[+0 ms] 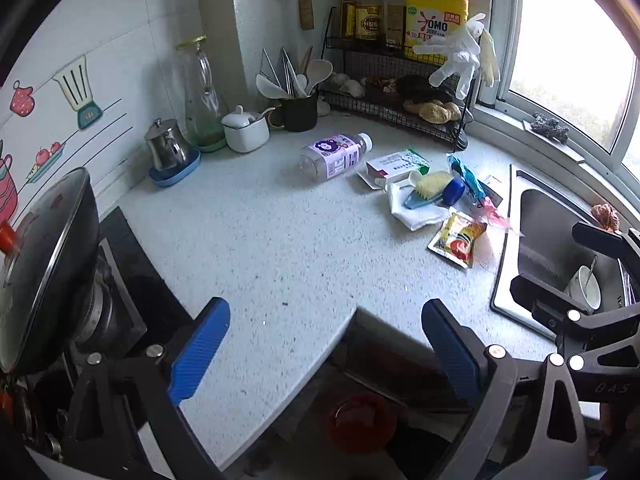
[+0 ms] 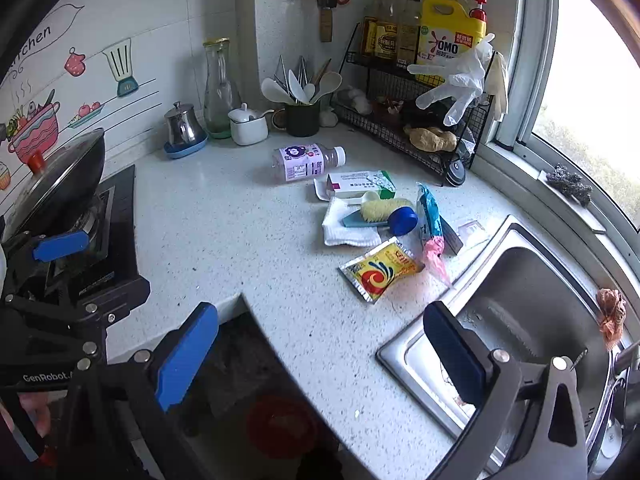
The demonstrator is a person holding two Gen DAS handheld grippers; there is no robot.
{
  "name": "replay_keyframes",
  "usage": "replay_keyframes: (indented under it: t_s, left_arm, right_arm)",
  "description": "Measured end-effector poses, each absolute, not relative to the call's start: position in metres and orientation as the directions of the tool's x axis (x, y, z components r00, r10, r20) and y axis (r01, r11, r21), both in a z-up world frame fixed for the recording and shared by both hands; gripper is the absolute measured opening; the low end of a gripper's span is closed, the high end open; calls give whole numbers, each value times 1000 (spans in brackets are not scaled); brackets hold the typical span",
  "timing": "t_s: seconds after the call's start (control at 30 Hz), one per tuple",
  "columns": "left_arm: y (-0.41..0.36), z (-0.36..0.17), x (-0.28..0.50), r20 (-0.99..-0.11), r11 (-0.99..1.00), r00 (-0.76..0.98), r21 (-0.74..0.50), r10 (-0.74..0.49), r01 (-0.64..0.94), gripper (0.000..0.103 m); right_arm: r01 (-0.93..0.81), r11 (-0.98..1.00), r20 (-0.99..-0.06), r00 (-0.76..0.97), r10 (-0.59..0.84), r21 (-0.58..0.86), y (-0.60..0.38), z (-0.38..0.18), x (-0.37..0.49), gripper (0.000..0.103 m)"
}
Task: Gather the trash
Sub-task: 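Raise both tools back up to the counter, then close the left gripper on the grape juice bottle and lift it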
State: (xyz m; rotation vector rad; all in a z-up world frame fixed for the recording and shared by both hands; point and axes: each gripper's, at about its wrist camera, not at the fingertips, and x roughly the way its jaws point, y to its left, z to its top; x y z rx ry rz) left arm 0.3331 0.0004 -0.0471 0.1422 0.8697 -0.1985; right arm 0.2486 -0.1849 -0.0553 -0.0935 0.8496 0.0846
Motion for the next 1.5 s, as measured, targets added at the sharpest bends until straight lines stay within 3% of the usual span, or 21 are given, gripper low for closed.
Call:
replay_keyframes:
  t_s: [0.4,0.63,0.93,1.27,1.5]
  left_arm:
    - [-48,-40,471,-799,961,598,116,-60,251,102]
    - [-59,-51,545,-839,929,535,120,-94,351,102]
    - [-71,-95,633,-915,796,385,142,-122,588,102]
    - [-86,-151,678,-961,685,237,78,-141,724,102]
    - [-94,-170,690,-967,688,187,16,-175,725,102]
  right_arm:
    - [-119,993,-786,615,66,-10,-224,-50,369,103]
    - [-65,998,-821,568,59,27,-234,-59,419,103]
    - [93,995,-865,502,-10,42,-235,-86,474,103]
    - [203,978,-911,409,-53,35,-235,-125,499,103]
    - [241,970,-920,385,-73,24,-238,-134,508,103]
